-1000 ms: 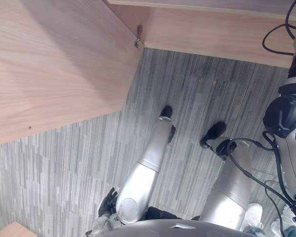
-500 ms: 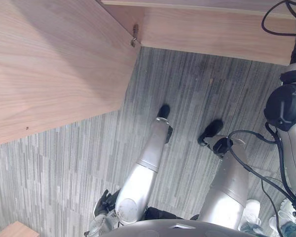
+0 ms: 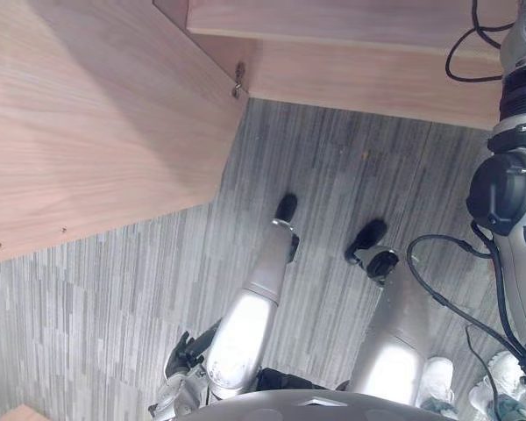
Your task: Walk over to the cabinet, pick up the folder, carry it to the office cabinet, place the folder inside the office cabinet, then close the office cabinet door
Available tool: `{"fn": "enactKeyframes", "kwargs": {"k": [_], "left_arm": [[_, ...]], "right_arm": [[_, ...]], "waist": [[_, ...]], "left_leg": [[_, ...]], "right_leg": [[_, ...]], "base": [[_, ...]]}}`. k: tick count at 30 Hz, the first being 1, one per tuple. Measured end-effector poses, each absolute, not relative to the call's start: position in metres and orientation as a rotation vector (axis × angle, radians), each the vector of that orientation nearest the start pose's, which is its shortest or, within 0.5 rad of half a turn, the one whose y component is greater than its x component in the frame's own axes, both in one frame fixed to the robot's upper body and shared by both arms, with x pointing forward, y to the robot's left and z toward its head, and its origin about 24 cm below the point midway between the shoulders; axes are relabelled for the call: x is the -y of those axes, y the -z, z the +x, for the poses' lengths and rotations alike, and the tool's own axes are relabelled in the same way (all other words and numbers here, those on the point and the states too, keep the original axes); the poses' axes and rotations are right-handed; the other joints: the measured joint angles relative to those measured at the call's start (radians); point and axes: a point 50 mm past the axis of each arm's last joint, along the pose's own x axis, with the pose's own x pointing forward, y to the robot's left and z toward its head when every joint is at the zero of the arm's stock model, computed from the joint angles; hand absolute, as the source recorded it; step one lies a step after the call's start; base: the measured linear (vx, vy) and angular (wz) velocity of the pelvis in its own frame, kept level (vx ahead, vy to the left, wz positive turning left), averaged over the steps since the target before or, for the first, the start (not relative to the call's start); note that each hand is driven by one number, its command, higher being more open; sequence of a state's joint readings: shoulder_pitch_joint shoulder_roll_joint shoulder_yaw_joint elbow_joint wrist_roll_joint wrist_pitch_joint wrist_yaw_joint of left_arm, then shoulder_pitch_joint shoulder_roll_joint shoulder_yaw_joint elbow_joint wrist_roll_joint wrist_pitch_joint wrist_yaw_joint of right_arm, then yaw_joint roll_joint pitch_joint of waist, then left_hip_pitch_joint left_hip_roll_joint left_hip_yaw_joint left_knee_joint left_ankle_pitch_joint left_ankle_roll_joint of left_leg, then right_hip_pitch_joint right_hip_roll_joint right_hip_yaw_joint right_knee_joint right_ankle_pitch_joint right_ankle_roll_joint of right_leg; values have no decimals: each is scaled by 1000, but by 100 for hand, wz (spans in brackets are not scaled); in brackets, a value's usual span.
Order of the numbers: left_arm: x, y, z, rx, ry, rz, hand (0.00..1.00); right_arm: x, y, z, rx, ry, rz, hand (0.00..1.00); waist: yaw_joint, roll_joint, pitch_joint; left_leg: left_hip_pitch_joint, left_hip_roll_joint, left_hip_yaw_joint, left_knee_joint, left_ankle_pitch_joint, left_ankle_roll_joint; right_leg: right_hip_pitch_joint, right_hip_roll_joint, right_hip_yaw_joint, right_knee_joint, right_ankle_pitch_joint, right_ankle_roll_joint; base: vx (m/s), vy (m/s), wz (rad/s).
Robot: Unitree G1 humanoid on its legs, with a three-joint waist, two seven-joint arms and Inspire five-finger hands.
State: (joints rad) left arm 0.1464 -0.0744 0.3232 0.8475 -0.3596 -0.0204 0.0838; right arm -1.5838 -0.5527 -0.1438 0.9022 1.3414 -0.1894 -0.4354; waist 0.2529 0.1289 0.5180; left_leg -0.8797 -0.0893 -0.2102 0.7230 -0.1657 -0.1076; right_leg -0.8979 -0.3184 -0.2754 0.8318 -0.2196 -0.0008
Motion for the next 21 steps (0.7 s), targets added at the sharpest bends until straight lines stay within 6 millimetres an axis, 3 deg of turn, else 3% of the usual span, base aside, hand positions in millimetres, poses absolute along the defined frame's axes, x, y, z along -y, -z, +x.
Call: {"fn": "enactKeyframes", "kwargs": {"k": [4,7,9,12,15,21], "left_arm": [[-187,152,97,-930,-615,-500,100],[-190,153,95,-926,-638,-508,100],[-194,152,95,-916,-651,-505,100],[-196,150,99,-896,-635,-514,100],[-197,147,106,-866,-606,-520,100],[-199,146,108,-853,-579,-502,100]], "right_arm": [[240,-409,377,593,180,1123,100],[238,-382,393,446,250,797,100],[233,-352,407,275,278,444,100],[239,-316,415,113,297,138,100],[247,-296,416,33,295,-18,100],[257,-293,414,30,295,-52,100]], "waist": [[-16,-15,-8],[-24,-27,-28],[-38,-38,-43],[-37,-49,-72],[-40,-49,-73],[-37,-52,-84]], "left_leg": [[100,14,-1,-121,41,3],[167,26,-5,-195,63,3],[210,37,-17,-230,69,3],[239,45,-23,-257,70,3],[270,51,-25,-264,70,4],[296,61,-17,-275,69,4]], "right_leg": [[98,12,-30,-105,29,3],[162,24,-49,-170,47,2],[215,38,-69,-212,52,3],[250,45,-85,-240,52,4],[293,51,-99,-259,54,6],[325,63,-100,-288,59,9]], "base": [[54,50,2],[87,16,2],[122,2,2],[97,6,6],[68,19,5],[8,20,-2]]}}
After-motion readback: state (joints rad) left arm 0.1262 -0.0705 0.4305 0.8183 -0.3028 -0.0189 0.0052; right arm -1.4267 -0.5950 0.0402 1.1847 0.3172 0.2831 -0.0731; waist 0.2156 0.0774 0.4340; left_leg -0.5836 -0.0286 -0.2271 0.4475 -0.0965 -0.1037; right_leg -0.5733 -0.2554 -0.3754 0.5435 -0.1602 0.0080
